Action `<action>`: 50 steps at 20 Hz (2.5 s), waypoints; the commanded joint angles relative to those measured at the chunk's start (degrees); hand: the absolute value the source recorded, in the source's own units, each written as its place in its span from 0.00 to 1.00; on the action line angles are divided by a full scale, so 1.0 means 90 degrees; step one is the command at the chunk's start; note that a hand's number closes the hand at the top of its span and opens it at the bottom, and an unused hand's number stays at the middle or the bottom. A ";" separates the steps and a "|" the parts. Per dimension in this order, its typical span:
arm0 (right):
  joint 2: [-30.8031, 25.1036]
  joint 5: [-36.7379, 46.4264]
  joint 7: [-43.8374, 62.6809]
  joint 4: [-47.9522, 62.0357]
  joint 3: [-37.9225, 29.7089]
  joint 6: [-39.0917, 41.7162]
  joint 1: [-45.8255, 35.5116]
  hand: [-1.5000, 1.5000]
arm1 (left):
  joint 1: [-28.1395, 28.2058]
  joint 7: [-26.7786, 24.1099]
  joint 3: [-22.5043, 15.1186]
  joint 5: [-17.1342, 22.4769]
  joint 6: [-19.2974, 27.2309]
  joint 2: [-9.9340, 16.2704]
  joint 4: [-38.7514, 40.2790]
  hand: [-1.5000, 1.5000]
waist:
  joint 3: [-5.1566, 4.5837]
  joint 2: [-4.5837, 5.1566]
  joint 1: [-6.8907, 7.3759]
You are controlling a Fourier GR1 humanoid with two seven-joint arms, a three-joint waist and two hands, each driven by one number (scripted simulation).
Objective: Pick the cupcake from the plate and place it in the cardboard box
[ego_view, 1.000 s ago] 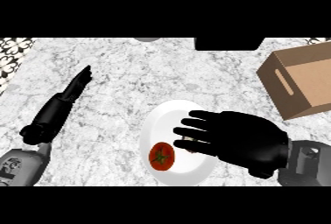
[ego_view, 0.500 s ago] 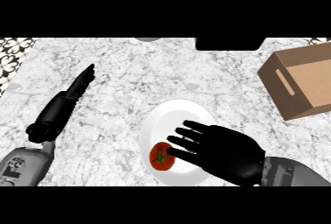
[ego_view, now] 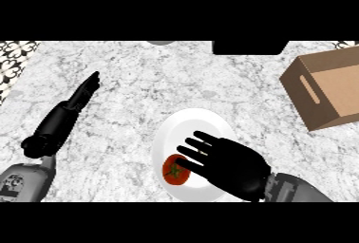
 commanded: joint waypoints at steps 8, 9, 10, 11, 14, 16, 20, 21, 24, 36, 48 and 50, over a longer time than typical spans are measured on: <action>0.0778 0.0947 -0.0662 0.1230 -0.0351 -0.0330 -0.0149 0.00 | 0.0030 0.0146 0.0341 -0.0329 -0.0324 -0.0327 -0.0188 0.50 | 0.0000 0.0003 -0.0001; 0.0488 0.0630 -0.1078 0.1290 -0.0682 -0.0095 -0.0438 0.00 | 0.0324 -0.0069 0.0314 -0.0352 -0.0328 -0.0277 -0.0182 0.50 | -0.0001 0.0004 0.0013; 0.0399 0.1013 -0.0899 0.0845 -0.0175 -0.0519 0.0421 0.00 | 0.0028 0.0081 0.0261 -0.0469 -0.0269 -0.0453 -0.0068 0.50 | 0.0000 0.0000 -0.0027; 0.0660 0.1120 -0.0981 0.1200 -0.0323 -0.0406 0.0089 0.00 | -0.0039 0.0269 0.0390 -0.0397 -0.0403 -0.0432 -0.0138 0.50 | 0.0000 0.0002 -0.0010; 0.1044 0.1249 -0.0938 0.1433 -0.0372 -0.0215 -0.0096 0.00 | 0.0098 0.0397 0.0259 -0.0621 -0.0263 -0.0607 -0.0526 0.50 | 0.0000 -0.0002 0.0001; 0.0805 0.1542 -0.1173 0.1851 -0.0374 -0.0850 0.0222 0.00 | 0.0293 0.0062 0.0444 -0.0543 -0.0451 -0.0531 -0.0448 0.50 | 0.0000 0.0000 0.0000; 0.0959 0.1870 -0.1217 0.2240 -0.0614 -0.1167 0.0069 0.00 | 0.0250 -0.0274 0.0581 -0.0659 -0.0540 -0.0578 -0.0052 0.50 | 0.0000 0.0002 -0.0001; 0.1056 0.2020 -0.0997 0.1985 -0.0461 -0.1150 0.0328 0.00 | 0.0395 0.0261 0.0427 -0.0652 -0.0450 -0.0742 -0.0636 0.50 | 0.0001 -0.0005 0.0000; 0.0846 0.2079 -0.1348 0.2010 -0.0657 -0.1192 0.0401 0.00 | 0.0561 -0.0148 0.0456 -0.0870 -0.0556 -0.0709 -0.0331 0.50 | 0.0000 -0.0003 -0.0006; 0.1698 0.2492 -0.2313 0.3509 -0.0597 -0.2609 0.0002 1.00 | 0.0062 -0.0078 0.0751 -0.0842 -0.0738 -0.0862 -0.0051 0.50 | 0.0001 0.0008 0.0007; -0.0193 0.1085 -0.4967 0.2134 -0.1426 -0.3714 0.1479 1.00 | 0.0251 0.0013 0.1008 -0.0890 -0.0753 -0.0768 -0.0190 0.50 | 0.0005 -0.0056 -0.0251; -0.0821 0.0431 -0.5960 0.2078 -0.1672 -0.3768 0.1834 1.00 | 0.0156 0.0100 0.1167 -0.0700 -0.0910 -0.0639 -0.0117 0.50 | 0.0011 -0.0047 -0.0368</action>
